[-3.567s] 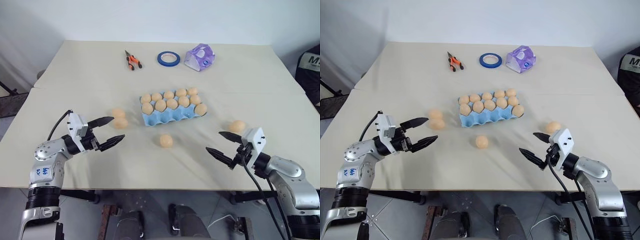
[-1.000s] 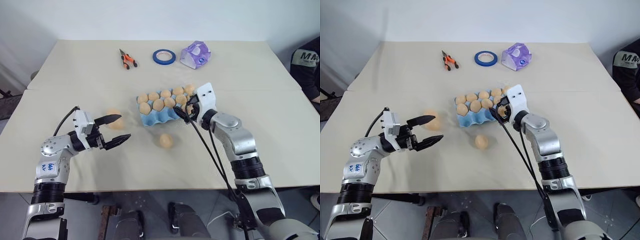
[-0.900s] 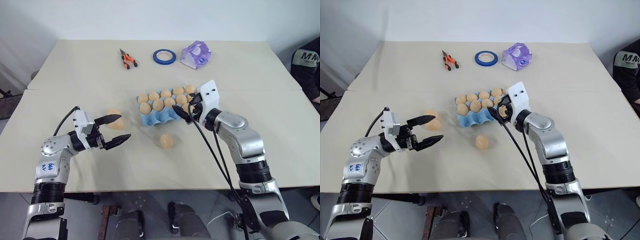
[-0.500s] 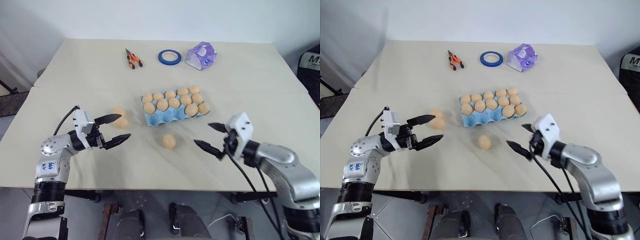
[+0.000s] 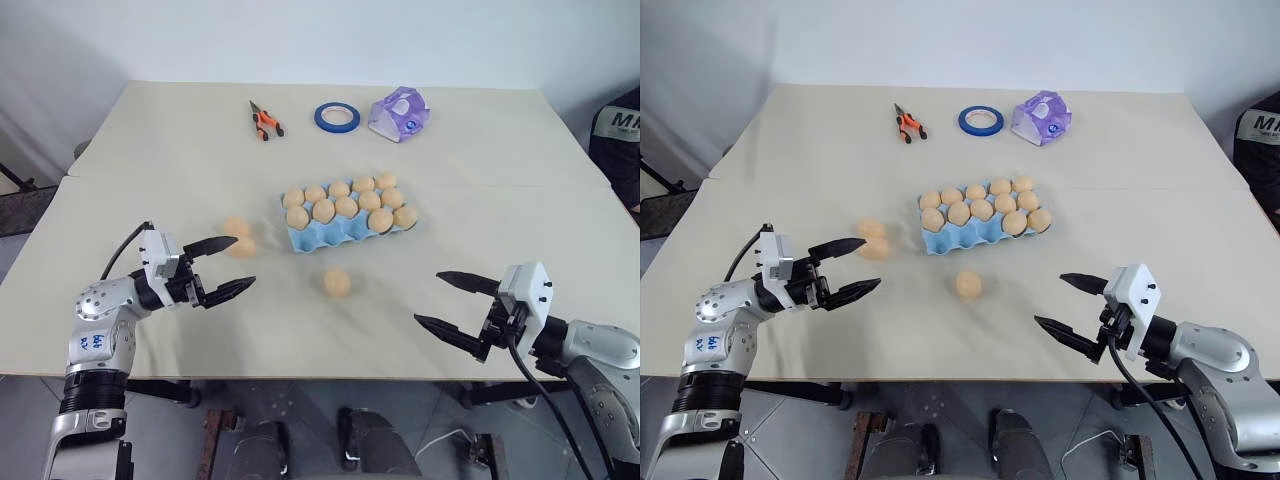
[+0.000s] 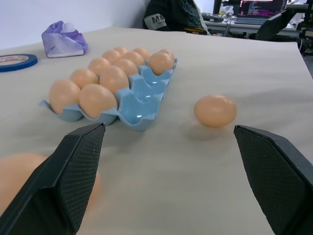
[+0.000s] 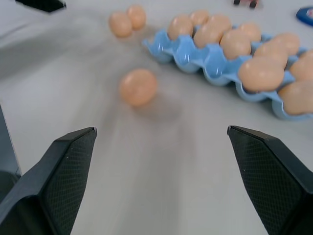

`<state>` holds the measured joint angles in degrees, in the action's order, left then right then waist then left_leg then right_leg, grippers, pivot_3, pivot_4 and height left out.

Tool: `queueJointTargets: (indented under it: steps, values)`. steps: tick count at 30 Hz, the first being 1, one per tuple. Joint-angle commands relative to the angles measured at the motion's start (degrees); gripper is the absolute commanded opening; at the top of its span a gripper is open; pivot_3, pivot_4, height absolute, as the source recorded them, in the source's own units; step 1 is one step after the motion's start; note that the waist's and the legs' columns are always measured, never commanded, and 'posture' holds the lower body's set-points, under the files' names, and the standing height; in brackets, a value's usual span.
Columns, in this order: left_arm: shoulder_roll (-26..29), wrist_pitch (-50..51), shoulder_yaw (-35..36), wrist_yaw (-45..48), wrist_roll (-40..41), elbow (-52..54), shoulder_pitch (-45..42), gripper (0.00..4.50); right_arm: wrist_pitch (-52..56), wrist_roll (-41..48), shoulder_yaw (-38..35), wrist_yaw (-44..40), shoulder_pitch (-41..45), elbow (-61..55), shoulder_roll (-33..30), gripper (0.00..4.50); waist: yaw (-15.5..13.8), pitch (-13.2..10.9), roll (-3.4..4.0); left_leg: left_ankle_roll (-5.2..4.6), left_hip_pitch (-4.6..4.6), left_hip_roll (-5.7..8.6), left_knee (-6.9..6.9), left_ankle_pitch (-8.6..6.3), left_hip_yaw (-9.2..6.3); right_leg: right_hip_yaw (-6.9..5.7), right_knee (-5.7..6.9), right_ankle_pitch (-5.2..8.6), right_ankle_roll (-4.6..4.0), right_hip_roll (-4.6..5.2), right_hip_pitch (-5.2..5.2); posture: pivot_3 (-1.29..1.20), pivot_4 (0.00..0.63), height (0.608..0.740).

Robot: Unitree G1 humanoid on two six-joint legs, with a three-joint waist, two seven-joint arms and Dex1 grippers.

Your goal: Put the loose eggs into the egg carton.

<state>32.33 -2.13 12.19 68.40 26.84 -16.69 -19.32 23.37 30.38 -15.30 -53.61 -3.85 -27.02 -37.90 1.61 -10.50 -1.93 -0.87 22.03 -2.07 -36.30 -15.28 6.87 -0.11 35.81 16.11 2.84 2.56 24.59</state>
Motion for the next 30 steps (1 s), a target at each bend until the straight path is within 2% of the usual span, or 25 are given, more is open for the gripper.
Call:
queueJointTargets:
  steps: [1, 7, 14, 22, 30]
  values:
    - [1.09, -1.08, 1.96, 0.70, 1.41, 0.69, 0.81, 4.50, -1.48, 0.76, 0.52, 0.62, 0.07, -1.33, 0.35, 4.48, -0.04, 0.00, 0.00, 0.00, 0.01, 0.00, 0.00, 0.00, -0.02, -0.01, 0.00, 0.00, 0.00, 0.01, 0.00, 0.00, 0.150, 0.740]
    - [3.25, -0.57, 3.78, 1.74, 1.88, 2.03, 4.28, 4.50, 2.49, -2.21, 7.99, 7.93, 6.02, -1.57, 2.54, 4.48, 0.28, 0.01, -0.01, 0.15, -0.01, -0.01, 0.00, -0.09, -0.02, 0.01, 0.03, 0.02, -0.05, 0.06, 0.03, 0.00, 0.150, 0.740]
    - [5.35, -0.93, 5.86, 3.36, 3.25, 4.52, 11.16, 4.50, 8.31, -7.13, 19.39, 16.16, 15.68, 2.55, 9.86, 4.48, 0.25, 0.02, -0.02, 0.24, 0.09, -0.05, 0.15, -0.10, -0.12, -0.12, 0.04, 0.14, -0.29, 0.14, 0.24, 0.00, 0.150, 0.740]
    - [4.65, -0.82, 7.34, 1.85, 4.16, 6.82, 13.81, 4.50, 11.50, -11.31, 27.28, 18.55, 21.92, 8.82, 15.12, 4.48, 0.21, 0.02, -0.02, 0.34, 0.29, -0.04, 0.18, -0.16, -0.23, -0.32, -0.03, 0.16, -0.33, 0.28, 0.36, 0.00, 0.150, 0.740]
    - [4.43, -0.87, 7.57, 0.59, 4.36, 8.07, 14.64, 4.50, 8.85, -15.72, 30.86, 18.80, 25.09, 15.54, 18.26, 4.48, 0.60, 0.02, -0.02, 0.34, 0.30, -0.05, 0.20, -0.16, -0.24, -0.37, 0.03, 0.17, -0.34, 0.27, 0.41, 0.00, 0.150, 0.740]
